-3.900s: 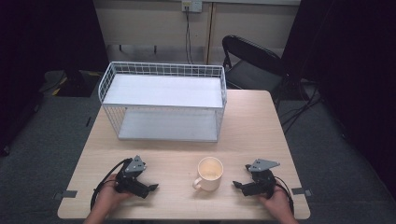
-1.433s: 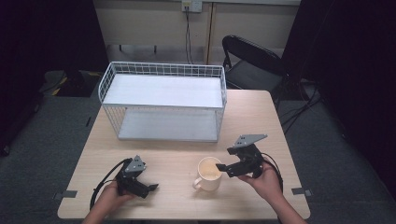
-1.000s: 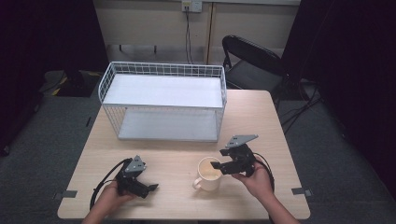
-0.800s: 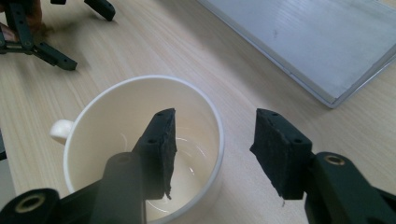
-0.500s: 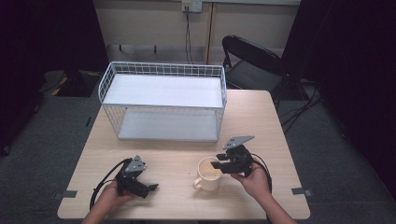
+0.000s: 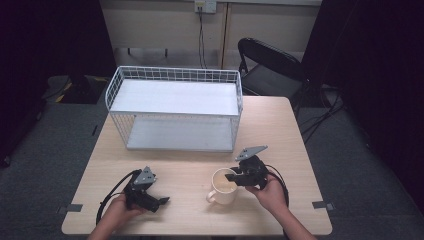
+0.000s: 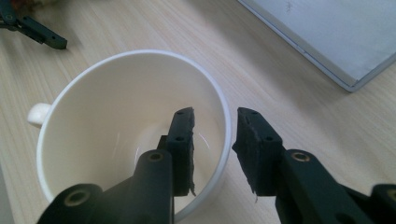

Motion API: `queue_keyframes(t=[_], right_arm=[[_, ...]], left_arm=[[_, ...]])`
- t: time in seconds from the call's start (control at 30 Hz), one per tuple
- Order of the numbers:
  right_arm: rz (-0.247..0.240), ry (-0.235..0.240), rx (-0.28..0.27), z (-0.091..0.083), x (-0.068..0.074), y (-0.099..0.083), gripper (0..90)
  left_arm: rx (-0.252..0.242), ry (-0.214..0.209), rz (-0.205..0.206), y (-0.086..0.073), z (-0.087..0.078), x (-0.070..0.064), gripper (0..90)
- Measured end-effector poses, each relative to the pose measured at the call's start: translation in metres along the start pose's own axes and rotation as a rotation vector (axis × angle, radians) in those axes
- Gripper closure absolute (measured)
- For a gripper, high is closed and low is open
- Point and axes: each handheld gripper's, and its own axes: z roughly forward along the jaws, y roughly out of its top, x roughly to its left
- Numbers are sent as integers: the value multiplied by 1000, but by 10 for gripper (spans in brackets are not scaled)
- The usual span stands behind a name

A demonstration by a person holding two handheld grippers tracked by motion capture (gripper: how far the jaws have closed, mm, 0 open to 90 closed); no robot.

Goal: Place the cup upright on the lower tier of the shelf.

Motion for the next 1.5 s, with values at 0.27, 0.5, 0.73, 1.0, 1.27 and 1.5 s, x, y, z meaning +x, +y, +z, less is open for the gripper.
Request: queue_keyframes(t=[0.27,0.5,0.73,1.0,1.27,1.5], right_arm=[[-9,-4,30,6,1,1,742],[-24,-13,59,9,2,4,786],[-43,-34,86,8,0,5,816],[28,-63,28,5,-5,0,826],[59,-85,-29,3,-6,13,826],[63,-115,-47,8,-5,22,826]], left_arm=[[0,0,1,0,0,0,0],[0,0,1,0,0,0,0],[0,0,0,0,0,0,0],[0,0,0,0,0,0,0],[-1,3,-1,0,0,0,0],[-1,4,-2,0,0,0,0]])
